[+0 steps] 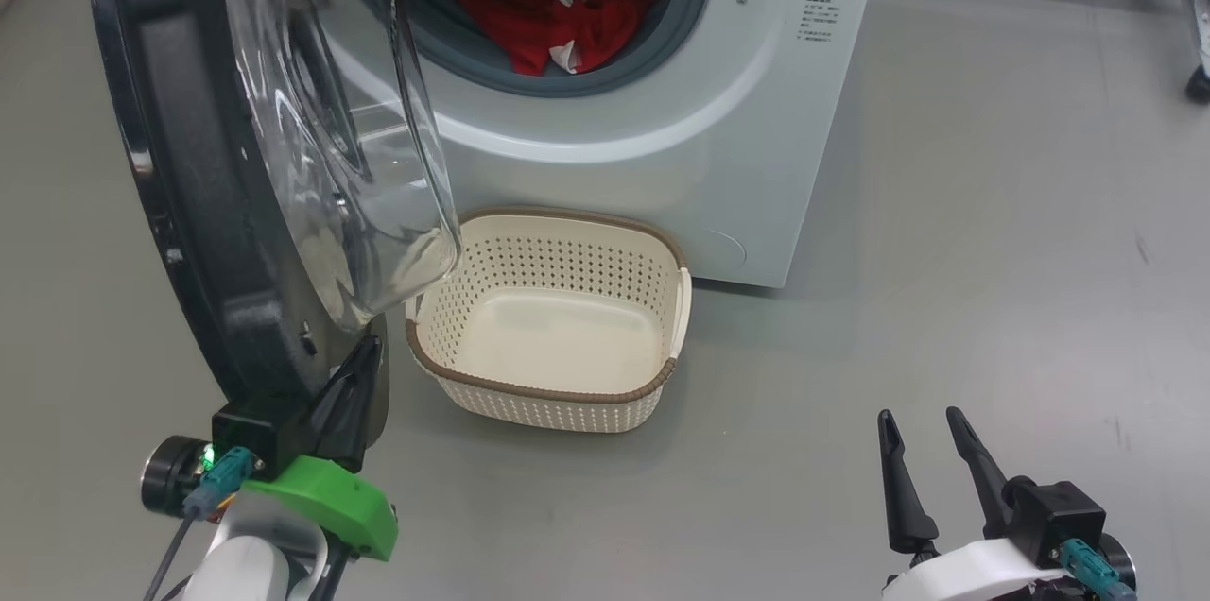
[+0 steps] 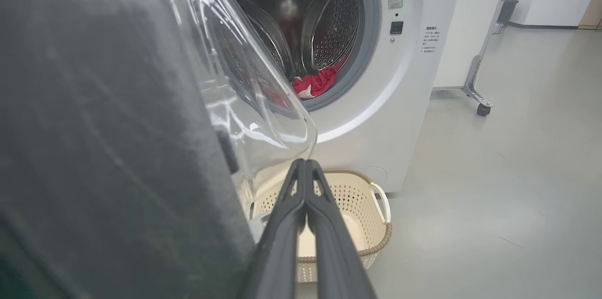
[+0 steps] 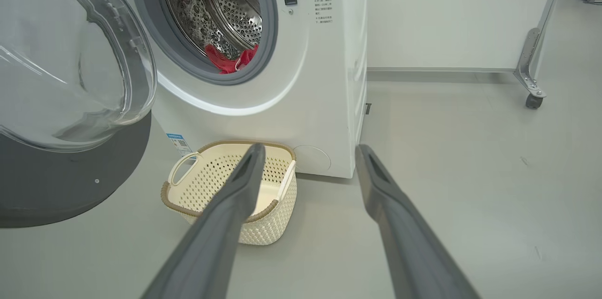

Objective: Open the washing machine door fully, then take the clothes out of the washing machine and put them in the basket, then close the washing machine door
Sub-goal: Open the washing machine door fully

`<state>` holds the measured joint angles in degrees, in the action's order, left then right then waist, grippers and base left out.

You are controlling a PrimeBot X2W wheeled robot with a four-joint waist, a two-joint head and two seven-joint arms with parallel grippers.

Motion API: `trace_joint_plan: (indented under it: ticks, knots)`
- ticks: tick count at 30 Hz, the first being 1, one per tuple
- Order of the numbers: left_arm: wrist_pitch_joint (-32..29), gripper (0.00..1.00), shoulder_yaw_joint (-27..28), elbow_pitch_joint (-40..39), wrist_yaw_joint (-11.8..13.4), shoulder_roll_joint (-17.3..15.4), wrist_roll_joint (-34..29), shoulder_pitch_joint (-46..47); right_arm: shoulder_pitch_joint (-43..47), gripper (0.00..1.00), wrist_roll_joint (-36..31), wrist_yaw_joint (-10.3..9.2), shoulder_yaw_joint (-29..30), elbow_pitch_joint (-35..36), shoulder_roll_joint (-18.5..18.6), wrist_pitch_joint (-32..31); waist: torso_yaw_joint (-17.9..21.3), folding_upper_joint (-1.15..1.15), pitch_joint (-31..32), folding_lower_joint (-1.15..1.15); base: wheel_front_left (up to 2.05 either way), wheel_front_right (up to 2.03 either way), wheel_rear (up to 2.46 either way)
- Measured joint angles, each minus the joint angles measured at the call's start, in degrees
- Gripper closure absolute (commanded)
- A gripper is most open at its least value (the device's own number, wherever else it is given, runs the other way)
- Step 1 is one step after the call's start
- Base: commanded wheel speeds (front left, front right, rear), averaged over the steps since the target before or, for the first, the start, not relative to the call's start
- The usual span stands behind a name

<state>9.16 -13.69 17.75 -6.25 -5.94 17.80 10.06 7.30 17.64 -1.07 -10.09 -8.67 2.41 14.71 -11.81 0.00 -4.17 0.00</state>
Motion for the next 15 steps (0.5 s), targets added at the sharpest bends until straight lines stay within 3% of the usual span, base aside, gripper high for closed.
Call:
trace_joint_plan:
  ticks: [15]
  knots:
    - [1.6, 1.0, 5.5, 1.7, 1.3, -1.1, 3.0, 0.9, -1.1, 0.0, 0.6, -0.18, -0.9, -0.9, 0.0, 0.0, -6.1, 0.0, -1.5, 0.0, 0.0, 0.0, 0.0]
